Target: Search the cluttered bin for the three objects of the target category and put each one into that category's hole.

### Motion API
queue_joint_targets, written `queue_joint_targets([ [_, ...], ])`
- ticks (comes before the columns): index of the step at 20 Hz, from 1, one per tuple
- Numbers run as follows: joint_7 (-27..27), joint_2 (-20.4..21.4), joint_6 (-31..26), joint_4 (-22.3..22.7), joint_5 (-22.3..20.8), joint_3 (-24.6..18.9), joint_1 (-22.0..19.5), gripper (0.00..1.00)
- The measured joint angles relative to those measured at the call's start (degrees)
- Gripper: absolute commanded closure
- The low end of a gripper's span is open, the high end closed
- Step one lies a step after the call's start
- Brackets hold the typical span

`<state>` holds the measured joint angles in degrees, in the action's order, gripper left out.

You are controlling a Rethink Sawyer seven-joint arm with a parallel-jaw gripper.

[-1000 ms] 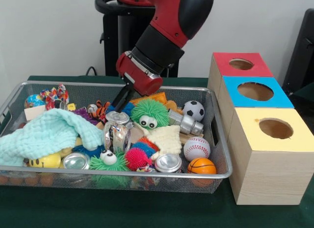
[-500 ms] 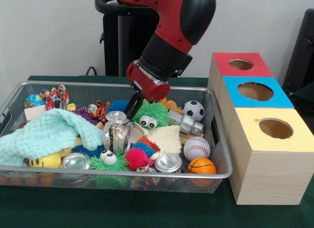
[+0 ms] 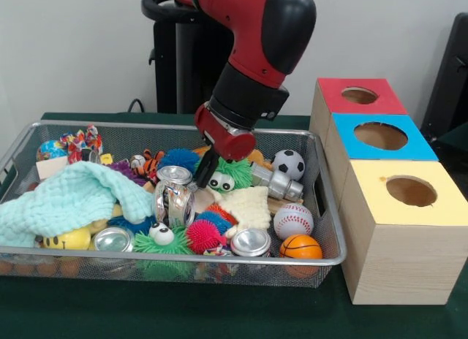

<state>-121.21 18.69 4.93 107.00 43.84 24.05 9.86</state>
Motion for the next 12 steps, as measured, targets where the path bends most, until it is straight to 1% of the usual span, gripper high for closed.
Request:
queue_joint_targets([
  [7, -2.8, 0.2, 0.0, 0.8, 2.7, -1.7, 0.6, 1.0],
  [8, -3.8, 0.2, 0.0, 1.0, 4.1, -1.9, 1.2, 1.0],
  [10, -4.4, 0.2, 0.0, 1.1, 5.1, -1.9, 1.7, 1.0],
  [12, -5.8, 0.1, 0.0, 1.1, 7.8, -1.8, 3.4, 1.0],
])
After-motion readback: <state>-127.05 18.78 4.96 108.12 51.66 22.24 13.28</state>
